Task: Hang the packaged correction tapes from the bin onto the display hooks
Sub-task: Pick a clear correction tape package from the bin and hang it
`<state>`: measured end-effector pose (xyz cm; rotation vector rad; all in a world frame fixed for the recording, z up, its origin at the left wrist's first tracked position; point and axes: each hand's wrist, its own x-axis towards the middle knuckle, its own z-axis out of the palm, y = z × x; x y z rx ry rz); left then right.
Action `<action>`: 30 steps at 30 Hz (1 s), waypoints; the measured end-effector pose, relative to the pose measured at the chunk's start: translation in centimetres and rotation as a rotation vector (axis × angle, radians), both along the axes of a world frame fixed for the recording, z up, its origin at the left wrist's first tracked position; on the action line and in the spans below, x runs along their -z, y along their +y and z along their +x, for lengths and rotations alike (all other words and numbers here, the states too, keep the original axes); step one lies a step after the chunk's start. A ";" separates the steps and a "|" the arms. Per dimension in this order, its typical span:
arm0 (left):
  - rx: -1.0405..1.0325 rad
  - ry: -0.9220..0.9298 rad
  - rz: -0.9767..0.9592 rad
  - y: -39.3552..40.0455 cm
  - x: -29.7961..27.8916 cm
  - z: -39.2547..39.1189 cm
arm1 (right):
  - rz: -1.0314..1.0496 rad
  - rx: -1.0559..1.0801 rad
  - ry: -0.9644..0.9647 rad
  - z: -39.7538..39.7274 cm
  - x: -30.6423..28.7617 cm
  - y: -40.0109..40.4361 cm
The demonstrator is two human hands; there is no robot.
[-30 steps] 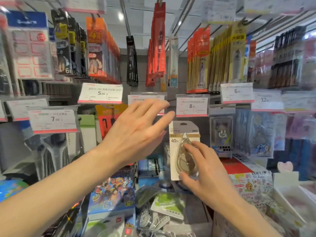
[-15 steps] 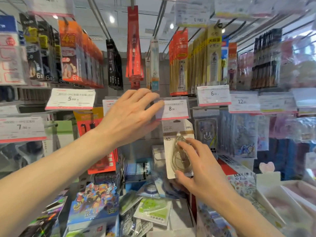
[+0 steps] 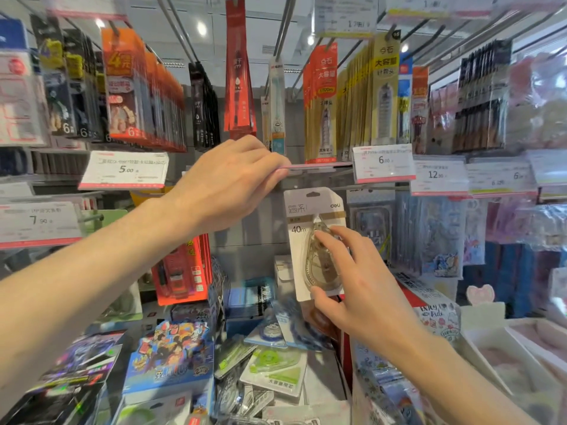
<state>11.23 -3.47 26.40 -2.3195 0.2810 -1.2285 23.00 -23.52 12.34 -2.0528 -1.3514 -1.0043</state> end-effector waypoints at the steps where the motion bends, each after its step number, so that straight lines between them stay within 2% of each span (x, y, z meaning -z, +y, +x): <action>1: -0.002 0.006 -0.008 0.0 0.0 -0.1 | 0.003 0.000 -0.006 0.0 -0.2 0.2; 16: -0.001 0.040 -0.057 -0.1 0.1 -0.3 | -0.021 0.015 -0.017 -0.2 -1.0 2.6; 30: -0.003 0.040 -0.067 -0.1 0.2 -0.5 | -0.063 0.104 0.110 2.3 -0.5 8.1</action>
